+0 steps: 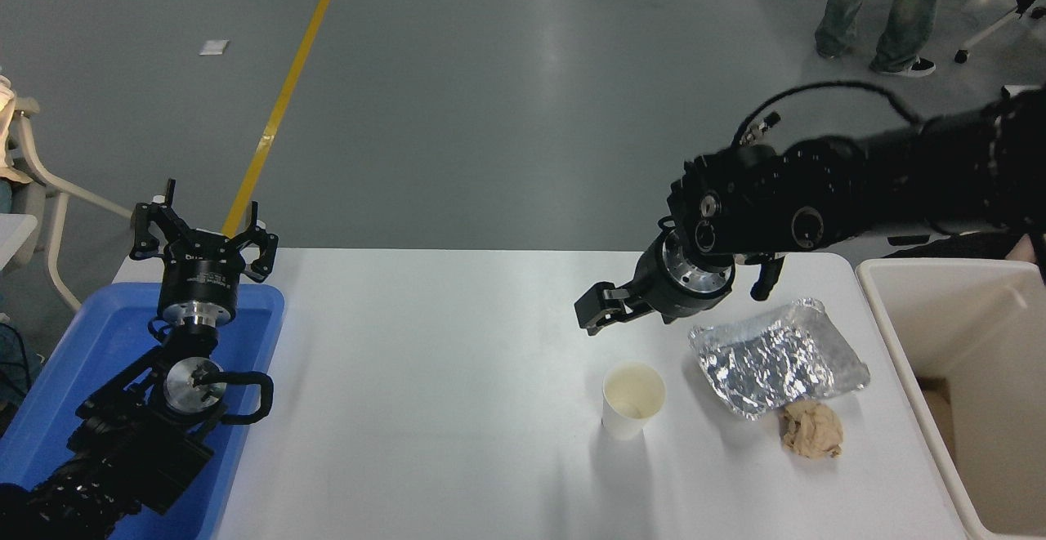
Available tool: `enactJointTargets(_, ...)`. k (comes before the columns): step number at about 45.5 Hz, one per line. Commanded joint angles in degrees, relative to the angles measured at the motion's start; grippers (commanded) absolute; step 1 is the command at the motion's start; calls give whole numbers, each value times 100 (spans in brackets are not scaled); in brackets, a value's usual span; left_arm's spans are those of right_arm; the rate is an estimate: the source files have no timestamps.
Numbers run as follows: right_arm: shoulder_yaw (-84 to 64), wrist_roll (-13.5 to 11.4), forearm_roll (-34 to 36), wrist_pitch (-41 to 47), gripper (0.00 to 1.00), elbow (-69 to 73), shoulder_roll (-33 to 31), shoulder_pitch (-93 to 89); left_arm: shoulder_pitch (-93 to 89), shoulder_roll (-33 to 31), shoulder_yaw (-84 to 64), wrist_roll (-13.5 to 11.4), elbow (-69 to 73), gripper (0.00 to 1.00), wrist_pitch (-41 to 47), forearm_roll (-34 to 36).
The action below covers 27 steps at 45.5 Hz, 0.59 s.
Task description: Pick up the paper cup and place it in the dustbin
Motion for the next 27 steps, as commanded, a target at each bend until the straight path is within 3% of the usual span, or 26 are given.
enactJointTargets(1, 106, 3, -627, -315, 99, -326, 50, -831, 3, 0, 0, 4, 0, 99, 0, 1)
enactJointTargets(19, -26, 3, -1040, -499, 97, -343, -161, -1042, 3, 0, 0, 4, 0, 99, 0, 1)
enactJointTargets(27, -193, 3, -1084, -552, 89, -343, -170, -1183, 3, 0, 0, 4, 0, 99, 0, 1)
